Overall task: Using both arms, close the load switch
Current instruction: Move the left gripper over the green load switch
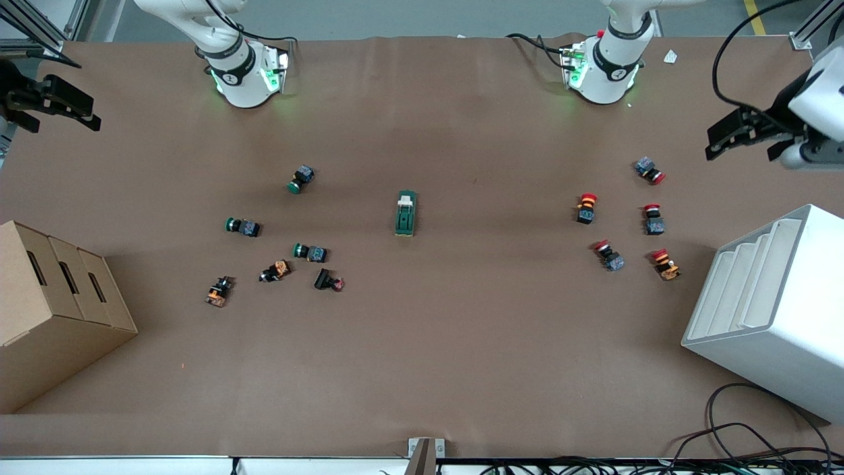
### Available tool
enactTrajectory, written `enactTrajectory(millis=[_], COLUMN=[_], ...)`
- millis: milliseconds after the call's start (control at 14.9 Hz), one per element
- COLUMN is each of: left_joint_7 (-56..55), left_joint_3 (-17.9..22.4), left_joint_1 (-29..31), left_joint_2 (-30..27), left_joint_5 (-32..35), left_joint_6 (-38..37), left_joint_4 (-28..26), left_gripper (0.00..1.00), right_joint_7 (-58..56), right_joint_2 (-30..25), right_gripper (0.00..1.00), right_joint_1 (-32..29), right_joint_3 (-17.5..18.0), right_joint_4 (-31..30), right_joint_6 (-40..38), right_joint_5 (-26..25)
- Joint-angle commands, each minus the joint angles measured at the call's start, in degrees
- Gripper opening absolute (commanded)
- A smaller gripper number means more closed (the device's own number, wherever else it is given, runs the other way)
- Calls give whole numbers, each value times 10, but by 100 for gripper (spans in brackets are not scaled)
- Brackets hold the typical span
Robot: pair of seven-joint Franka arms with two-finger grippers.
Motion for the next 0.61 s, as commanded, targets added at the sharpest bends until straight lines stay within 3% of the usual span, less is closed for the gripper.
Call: enactTrajectory(millis=[0, 202, 538], left_joint_7=[-33, -79, -313], left_joint_3=[-23, -41, -41], left_joint_1=[-24, -72, -209], left_joint_2=[54, 84, 116], left_joint_5=[-8, -4, 11], left_joint_6=[35, 92, 206], left_joint_4=[24, 9, -67], left_gripper=[100, 100, 100], right_joint_7=[4, 4, 4], right_joint_2=[-9, -9, -8], right_gripper=[100, 100, 100], right_joint_1=[-1, -1, -1], right_joint_3=[-1, -1, -1], right_joint_4=[-9, -8, -7], right_joint_6=[7, 9, 9], right_joint_5=[-6, 1, 3])
